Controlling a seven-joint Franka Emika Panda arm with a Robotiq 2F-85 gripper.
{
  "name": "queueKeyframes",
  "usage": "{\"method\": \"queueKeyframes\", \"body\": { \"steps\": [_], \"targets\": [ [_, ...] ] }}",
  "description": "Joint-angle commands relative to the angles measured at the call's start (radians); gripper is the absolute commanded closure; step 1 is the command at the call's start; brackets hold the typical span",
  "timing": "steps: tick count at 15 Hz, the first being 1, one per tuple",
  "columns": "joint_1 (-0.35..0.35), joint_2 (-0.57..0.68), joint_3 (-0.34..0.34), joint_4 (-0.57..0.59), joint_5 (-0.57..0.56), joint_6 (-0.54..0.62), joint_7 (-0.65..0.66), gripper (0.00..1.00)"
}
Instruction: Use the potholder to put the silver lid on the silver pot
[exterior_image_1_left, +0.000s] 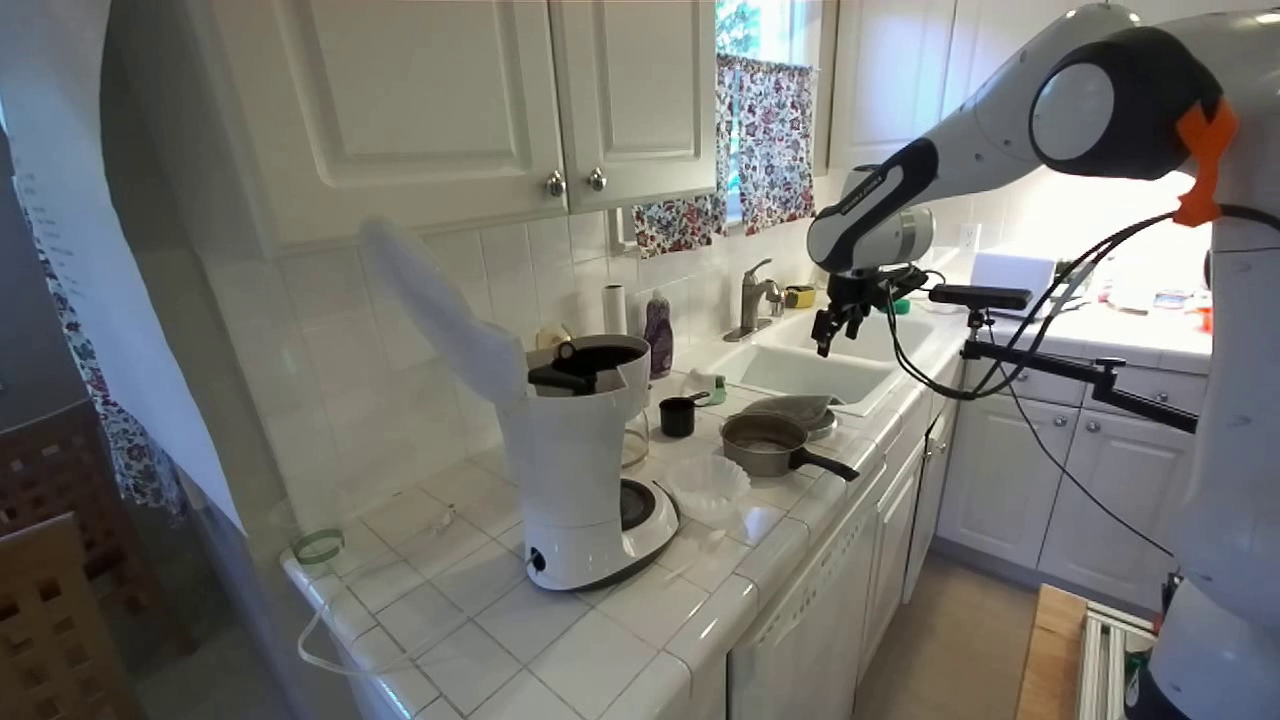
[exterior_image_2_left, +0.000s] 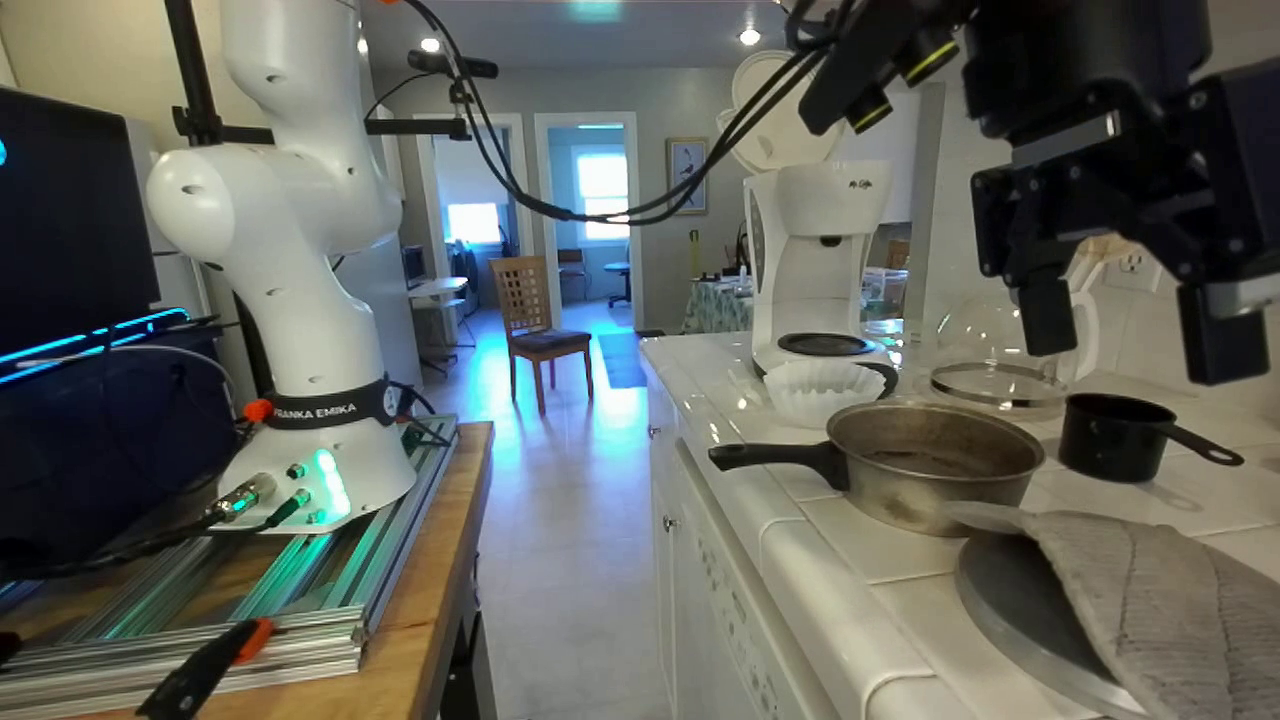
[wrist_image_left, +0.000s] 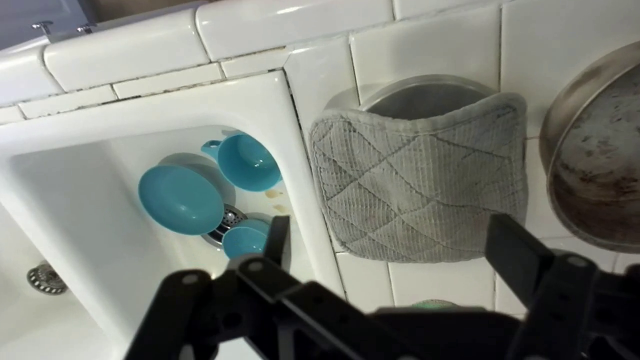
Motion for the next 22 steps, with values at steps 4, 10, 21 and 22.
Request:
{"method": "queueKeyframes", "body": {
  "steps": [4, 10, 21, 22],
  "targets": [
    [-0.085, 0.085, 0.102, 0.093, 0.207, -0.025, -0.187, 0.00],
    [-0.100, 0.155, 0.120, 0.165, 0.207, -0.088, -0.215, 0.00],
    [-0.096, 0.263, 0.137, 0.260, 0.168, -0.155, -0.218, 0.00],
    [-0.096, 0.270, 0.137, 0.264, 0.164, -0.153, -0.218, 0.00]
  ]
}}
